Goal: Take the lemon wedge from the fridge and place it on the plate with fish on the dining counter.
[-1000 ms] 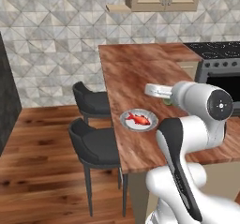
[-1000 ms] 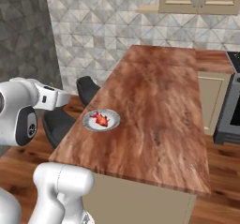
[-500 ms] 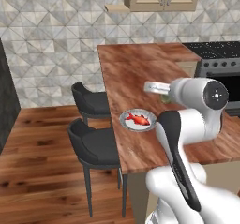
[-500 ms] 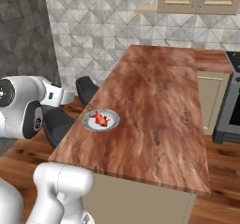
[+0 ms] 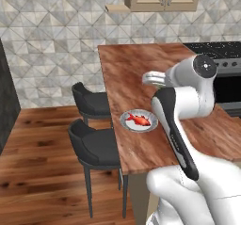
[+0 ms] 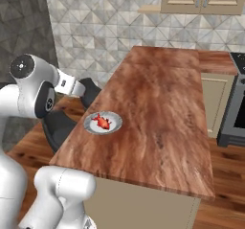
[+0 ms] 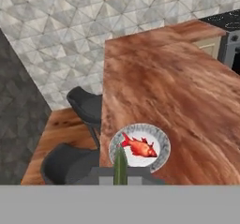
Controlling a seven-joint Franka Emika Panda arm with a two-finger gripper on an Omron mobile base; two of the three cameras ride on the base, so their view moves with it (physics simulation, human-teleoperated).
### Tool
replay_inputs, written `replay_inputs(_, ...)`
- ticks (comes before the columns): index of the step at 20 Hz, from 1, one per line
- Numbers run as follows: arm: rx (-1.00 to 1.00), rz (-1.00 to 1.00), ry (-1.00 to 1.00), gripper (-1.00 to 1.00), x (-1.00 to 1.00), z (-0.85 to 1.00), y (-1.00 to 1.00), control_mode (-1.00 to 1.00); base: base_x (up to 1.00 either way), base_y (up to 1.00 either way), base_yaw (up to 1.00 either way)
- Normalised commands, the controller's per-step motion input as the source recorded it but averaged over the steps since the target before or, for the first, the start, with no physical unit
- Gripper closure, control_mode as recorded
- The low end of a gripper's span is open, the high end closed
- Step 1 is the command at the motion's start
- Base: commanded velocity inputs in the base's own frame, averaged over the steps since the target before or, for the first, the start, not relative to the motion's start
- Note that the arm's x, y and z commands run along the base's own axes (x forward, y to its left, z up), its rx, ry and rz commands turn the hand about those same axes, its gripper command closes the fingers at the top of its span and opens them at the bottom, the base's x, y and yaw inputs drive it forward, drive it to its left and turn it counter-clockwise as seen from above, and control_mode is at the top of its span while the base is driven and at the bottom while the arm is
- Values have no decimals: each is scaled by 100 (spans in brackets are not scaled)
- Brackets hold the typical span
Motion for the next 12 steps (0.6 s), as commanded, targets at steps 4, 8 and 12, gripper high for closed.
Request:
replay_inputs(4,-20,4,-16,100,19,-94,-7,-100,0,0,0)
replay_inputs(8,-13,10,-12,100,26,-88,-8,-100,0,0,0)
replay_inputs(12,0,6,2,100,66,-39,-9,-100,0,0,0)
